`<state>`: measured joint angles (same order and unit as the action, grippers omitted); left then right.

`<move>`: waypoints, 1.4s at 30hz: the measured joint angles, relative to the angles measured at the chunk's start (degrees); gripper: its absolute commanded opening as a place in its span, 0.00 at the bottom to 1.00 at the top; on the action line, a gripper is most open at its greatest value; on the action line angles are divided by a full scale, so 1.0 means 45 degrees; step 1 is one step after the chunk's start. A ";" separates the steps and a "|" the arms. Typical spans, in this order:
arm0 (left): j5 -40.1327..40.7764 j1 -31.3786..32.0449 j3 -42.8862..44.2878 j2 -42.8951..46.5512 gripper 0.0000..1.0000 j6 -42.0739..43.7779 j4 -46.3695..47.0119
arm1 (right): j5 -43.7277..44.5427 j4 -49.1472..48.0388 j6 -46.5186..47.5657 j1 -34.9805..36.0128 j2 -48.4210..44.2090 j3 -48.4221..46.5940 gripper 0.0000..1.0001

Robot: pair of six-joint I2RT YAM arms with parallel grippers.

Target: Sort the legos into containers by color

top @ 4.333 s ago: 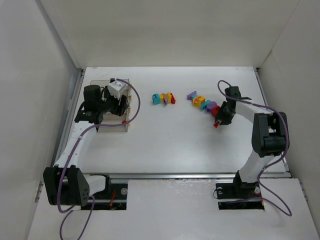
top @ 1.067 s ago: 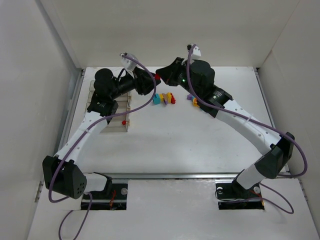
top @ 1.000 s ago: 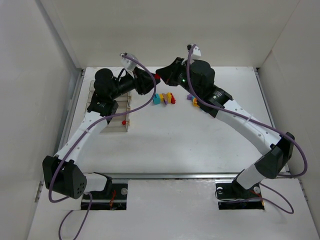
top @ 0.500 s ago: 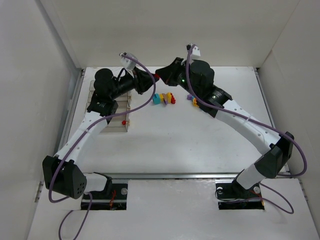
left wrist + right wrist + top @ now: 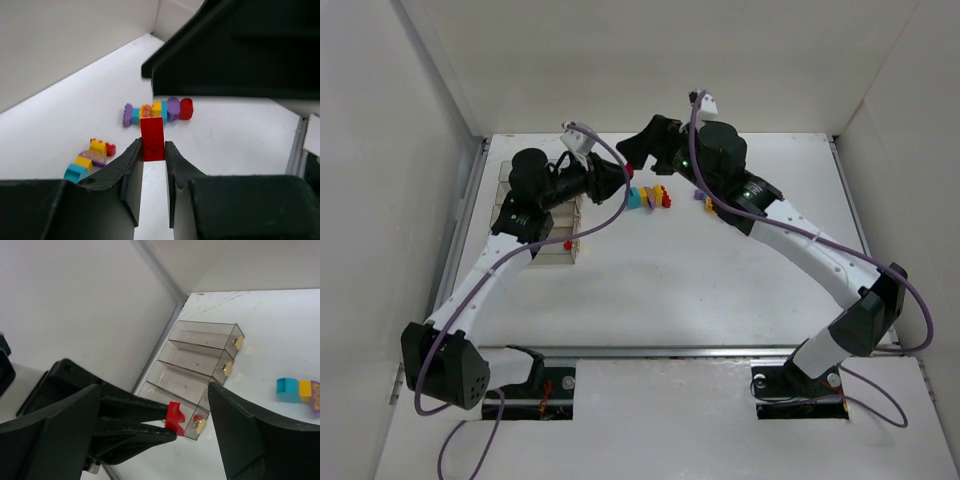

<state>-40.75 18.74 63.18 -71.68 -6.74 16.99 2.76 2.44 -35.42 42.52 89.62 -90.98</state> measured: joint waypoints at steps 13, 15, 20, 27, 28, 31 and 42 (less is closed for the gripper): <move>0.3079 -0.3730 -0.3735 0.2550 0.00 0.7383 -0.5566 | 0.1588 0.2390 0.0000 -0.1739 -0.0996 0.0408 0.93; 0.3604 -0.4308 -0.4469 0.2642 0.00 0.8252 -0.6003 | 0.1569 0.2574 0.0005 -0.1739 -0.1005 0.0588 0.93; 0.4216 -0.4439 -0.6115 0.2900 0.00 0.9326 -0.6193 | 0.1331 0.3099 0.0005 -0.1739 -0.0918 0.0850 0.93; 0.4940 -0.4439 -0.6518 0.1744 0.00 0.8709 -0.5032 | 0.0889 0.3152 0.0005 -0.1739 -0.0685 0.0850 0.93; 0.4983 -0.4439 -0.6513 0.1637 0.00 0.8563 -0.4779 | 0.0850 0.3157 0.0005 -0.1739 -0.0665 0.0850 0.93; 0.5042 -0.4439 -0.6513 0.1491 0.00 0.8276 -0.4274 | 0.0787 0.3191 0.0005 -0.1739 -0.0646 0.0850 0.93; 0.4279 -0.4439 -0.6334 0.1647 0.00 0.8034 -0.4342 | 0.0563 0.3254 0.0010 -0.1739 -0.0544 0.0850 0.93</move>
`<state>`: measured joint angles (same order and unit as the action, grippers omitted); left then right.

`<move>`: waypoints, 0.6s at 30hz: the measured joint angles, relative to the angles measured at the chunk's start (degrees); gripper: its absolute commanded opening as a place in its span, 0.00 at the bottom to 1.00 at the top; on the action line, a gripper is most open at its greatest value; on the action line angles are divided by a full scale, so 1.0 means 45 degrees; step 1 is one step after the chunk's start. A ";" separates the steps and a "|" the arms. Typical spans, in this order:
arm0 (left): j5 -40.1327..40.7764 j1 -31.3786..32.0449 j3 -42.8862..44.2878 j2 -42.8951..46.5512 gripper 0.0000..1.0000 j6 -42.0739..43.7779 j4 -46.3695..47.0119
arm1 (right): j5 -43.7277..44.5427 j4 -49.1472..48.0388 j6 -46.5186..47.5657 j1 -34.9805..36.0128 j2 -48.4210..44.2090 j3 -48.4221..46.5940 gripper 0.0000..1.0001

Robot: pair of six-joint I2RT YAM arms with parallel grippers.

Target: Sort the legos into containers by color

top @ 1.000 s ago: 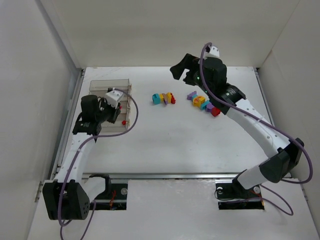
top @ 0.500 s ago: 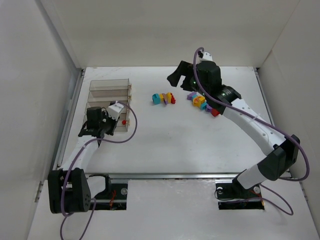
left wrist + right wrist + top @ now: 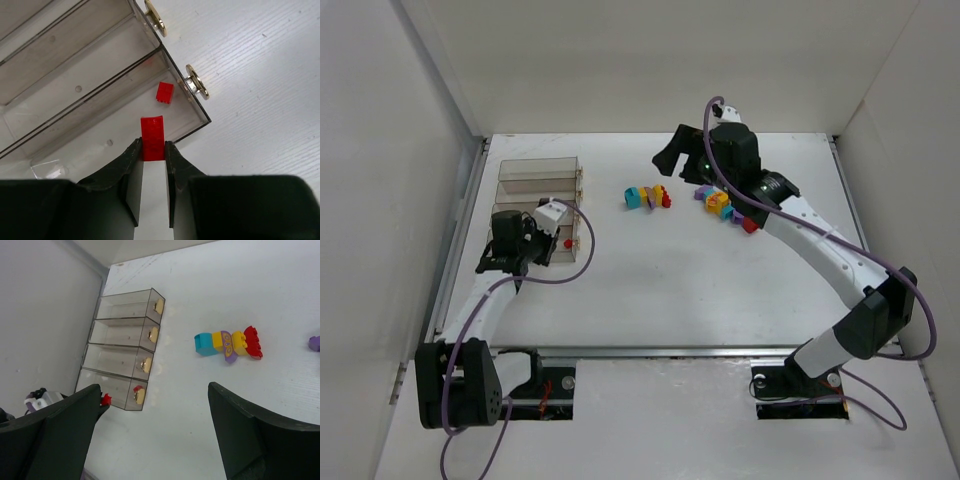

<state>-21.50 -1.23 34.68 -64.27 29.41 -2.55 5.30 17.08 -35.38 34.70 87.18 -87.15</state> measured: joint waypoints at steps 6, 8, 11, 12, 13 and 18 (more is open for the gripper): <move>0.0039 0.0000 0.0078 -0.0010 0.00 -0.0345 0.0500 | -0.0199 0.0165 0.0005 0.0000 0.0330 0.0000 0.93; 0.0126 0.0000 0.0092 -0.0204 0.00 -0.0423 0.0831 | -0.0248 0.0194 0.0010 0.0000 0.0359 0.0000 0.93; 0.0228 0.0000 0.0092 -0.0374 0.04 -0.0505 0.1151 | -0.0282 0.0204 0.0005 0.0000 0.0359 0.0000 0.93; 0.0243 0.0000 0.0092 -0.0379 0.15 -0.0520 0.1214 | -0.0282 0.0204 0.0005 0.0000 0.0359 0.0000 0.93; 0.0272 0.0000 0.0092 -0.0379 0.20 -0.0554 0.1307 | -0.0277 0.0209 0.0005 0.0000 0.0359 0.0000 0.93; 0.0461 0.0000 0.0092 -0.0379 0.43 -0.0724 0.1671 | -0.0277 0.0228 0.0005 0.0000 0.0359 0.0000 0.93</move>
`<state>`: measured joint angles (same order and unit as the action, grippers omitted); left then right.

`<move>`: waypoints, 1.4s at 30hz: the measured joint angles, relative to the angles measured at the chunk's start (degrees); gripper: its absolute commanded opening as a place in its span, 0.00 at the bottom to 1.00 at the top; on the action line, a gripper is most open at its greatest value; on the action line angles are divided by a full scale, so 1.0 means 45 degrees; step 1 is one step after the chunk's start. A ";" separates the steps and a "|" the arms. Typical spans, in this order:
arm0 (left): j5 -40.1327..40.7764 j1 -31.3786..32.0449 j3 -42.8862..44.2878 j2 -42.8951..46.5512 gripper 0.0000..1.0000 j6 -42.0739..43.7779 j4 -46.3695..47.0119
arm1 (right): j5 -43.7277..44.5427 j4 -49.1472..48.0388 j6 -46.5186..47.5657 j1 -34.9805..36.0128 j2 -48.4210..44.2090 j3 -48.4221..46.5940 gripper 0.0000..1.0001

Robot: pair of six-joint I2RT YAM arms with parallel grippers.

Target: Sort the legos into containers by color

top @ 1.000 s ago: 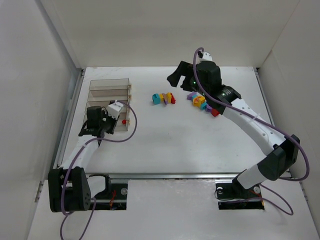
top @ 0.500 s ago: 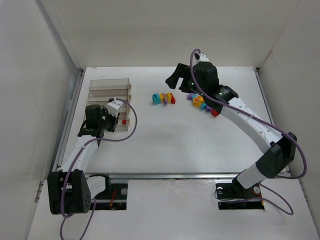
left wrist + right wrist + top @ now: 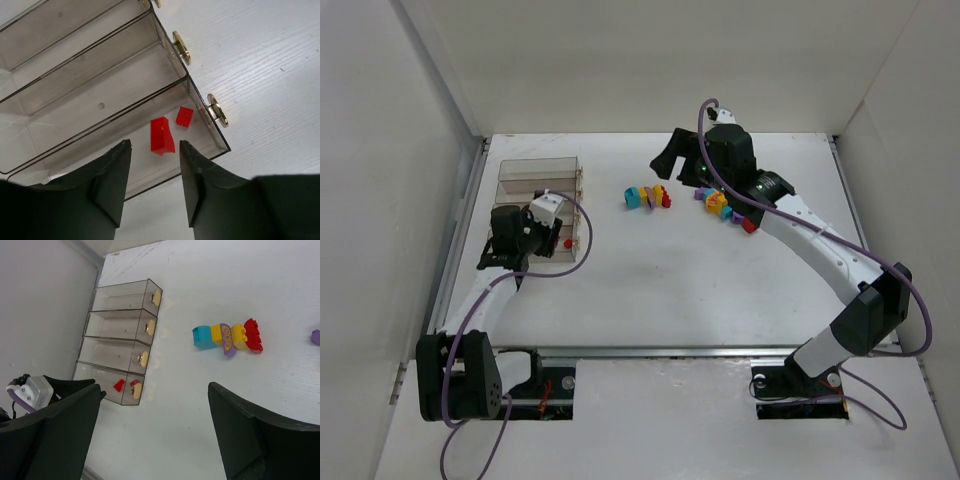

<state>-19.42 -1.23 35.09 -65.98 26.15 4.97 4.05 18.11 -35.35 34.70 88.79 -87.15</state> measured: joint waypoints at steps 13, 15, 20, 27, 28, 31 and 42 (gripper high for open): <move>-0.0034 0.0000 0.0233 -0.0010 0.46 -0.0510 -0.0141 | -0.0146 0.0699 0.0238 -0.0398 0.0024 -0.0053 0.99; -0.0146 0.0015 0.0636 -0.0029 0.46 -0.0559 -0.0330 | -0.0374 0.1345 0.0311 -0.1190 0.0204 -0.0296 0.99; -0.0806 0.0044 0.1817 -0.0039 0.54 -0.0486 -0.0437 | -0.0753 0.2851 0.1438 -0.4221 0.0991 -0.0486 0.99; -0.1860 0.0155 0.2365 -0.0039 0.57 -0.0452 -0.0554 | -0.0981 0.5187 0.4245 -0.5523 0.3298 -0.0559 0.99; -0.1977 0.0170 0.2370 -0.0039 0.57 -0.0447 -0.0612 | -0.0962 0.5523 0.4707 -0.5459 0.3730 -0.0641 0.99; -0.2254 0.0170 0.2375 -0.0039 0.57 -0.0447 -0.0763 | -0.0398 0.6358 0.5984 -0.5119 0.4823 -0.1146 0.99; -0.2637 0.0170 0.2370 -0.0039 0.57 -0.0442 -0.1200 | 0.2064 0.7320 0.8840 -0.4211 0.5965 -0.2841 0.99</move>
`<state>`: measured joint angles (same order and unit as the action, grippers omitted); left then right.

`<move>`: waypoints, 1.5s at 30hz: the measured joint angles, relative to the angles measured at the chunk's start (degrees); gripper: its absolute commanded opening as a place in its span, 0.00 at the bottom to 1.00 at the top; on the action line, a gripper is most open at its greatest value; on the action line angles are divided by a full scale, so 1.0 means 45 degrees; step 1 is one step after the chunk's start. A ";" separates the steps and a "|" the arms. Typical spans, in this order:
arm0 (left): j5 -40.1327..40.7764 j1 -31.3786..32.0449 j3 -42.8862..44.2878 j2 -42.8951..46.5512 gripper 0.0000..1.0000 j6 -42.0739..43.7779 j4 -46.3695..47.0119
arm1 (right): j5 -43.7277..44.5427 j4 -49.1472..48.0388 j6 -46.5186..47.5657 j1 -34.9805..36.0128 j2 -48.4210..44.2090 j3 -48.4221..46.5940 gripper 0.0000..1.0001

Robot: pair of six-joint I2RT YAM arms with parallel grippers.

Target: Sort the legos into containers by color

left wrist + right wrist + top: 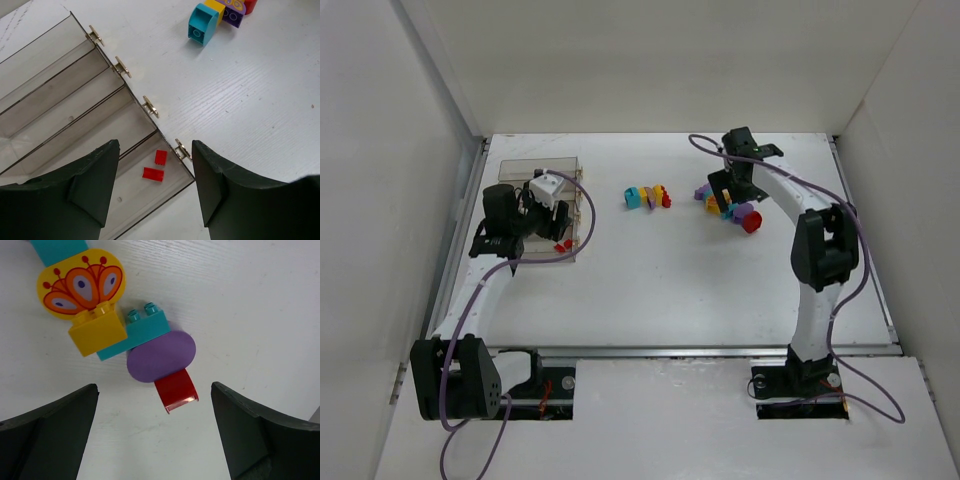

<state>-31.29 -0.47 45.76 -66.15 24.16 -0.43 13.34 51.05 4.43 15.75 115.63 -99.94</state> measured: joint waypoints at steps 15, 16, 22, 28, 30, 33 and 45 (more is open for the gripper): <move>-0.0039 0.0000 0.0000 0.0010 0.57 0.0287 -0.0078 | 0.1083 0.0039 0.0738 0.0015 0.2278 -0.1025 0.99; -0.0039 0.0000 -0.0005 0.0029 0.57 0.0325 -0.0097 | 0.1049 -0.0010 0.0792 0.0000 0.2317 -0.1200 0.99; -0.0029 0.0000 -0.0005 0.0146 0.57 0.0505 -0.0160 | 0.0884 -0.0136 0.0976 -0.0019 0.2458 -0.1375 0.99; -0.0029 0.0000 -0.0005 0.0146 0.57 0.0583 -0.0165 | 0.0889 -0.0151 0.1015 -0.0199 0.2929 -0.1535 0.94; -0.0029 0.0000 -0.0005 0.0146 0.57 0.0622 -0.0165 | 0.0913 -0.0146 0.1025 -0.0257 0.2939 -0.1564 0.77; -0.0029 0.0000 -0.0005 0.0146 0.57 0.0661 -0.0165 | 0.0831 -0.0228 0.0957 -0.0340 0.2963 -0.1569 0.63; -0.0034 0.0000 -0.0005 0.0151 0.57 0.0670 -0.0170 | 0.0253 -0.0559 0.0962 -0.0355 0.2861 -0.1404 0.65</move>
<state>-31.44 -0.47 45.74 -65.47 27.18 -1.19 14.48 48.53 8.75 14.15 128.51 -106.26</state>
